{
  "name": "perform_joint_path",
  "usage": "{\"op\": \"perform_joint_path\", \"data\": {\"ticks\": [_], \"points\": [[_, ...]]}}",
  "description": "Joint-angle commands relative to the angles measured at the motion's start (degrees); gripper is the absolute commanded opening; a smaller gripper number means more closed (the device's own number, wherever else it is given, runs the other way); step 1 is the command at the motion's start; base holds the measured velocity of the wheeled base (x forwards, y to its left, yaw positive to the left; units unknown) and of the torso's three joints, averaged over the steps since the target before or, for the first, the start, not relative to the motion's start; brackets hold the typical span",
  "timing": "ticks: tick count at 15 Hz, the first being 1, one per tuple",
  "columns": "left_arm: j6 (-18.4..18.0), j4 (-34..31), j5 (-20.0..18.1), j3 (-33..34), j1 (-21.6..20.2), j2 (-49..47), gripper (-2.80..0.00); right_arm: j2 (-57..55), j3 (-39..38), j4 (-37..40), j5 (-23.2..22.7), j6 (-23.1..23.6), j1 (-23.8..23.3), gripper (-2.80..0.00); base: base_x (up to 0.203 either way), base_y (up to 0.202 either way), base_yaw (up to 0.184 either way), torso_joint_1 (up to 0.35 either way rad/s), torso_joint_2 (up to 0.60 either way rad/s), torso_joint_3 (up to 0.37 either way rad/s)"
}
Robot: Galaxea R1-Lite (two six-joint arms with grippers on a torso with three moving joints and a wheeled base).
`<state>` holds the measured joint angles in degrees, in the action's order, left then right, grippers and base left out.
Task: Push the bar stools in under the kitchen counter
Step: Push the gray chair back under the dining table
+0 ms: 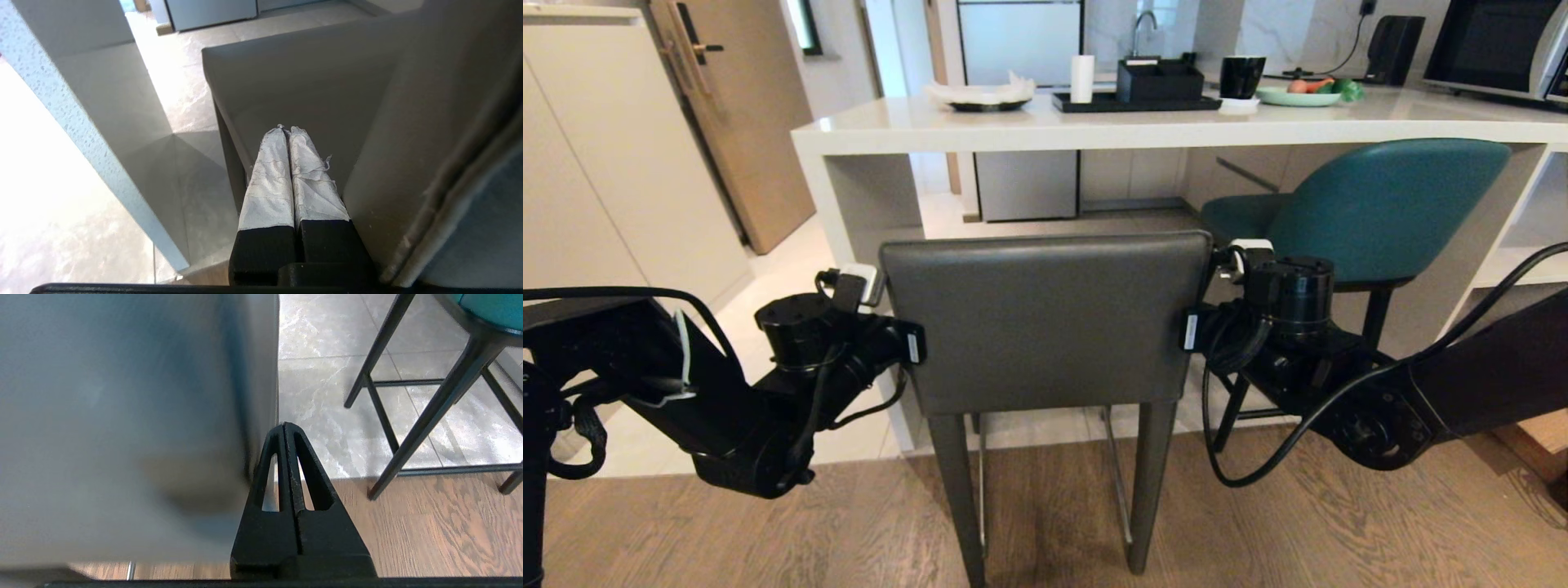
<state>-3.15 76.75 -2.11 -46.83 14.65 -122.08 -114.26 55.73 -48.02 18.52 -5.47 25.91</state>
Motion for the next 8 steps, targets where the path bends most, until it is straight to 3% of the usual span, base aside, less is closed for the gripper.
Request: {"op": "perform_joint_path", "data": {"ticks": [1,8], "points": [[0.0,0.7,-0.1,-0.7,-0.7,-0.5,-2.80,-1.9,2.8,-0.3,0.3,0.1,-0.5,-2.80,0.000,0.000,0.000,0.000,0.00,0.000],[-0.4,0.7,0.6,-1.1,-0.9,-0.7,-2.80,-2.5,3.4,0.2,0.5,0.2,-0.5,-2.80,0.000,0.000,0.000,0.000,0.00,0.000]]}}
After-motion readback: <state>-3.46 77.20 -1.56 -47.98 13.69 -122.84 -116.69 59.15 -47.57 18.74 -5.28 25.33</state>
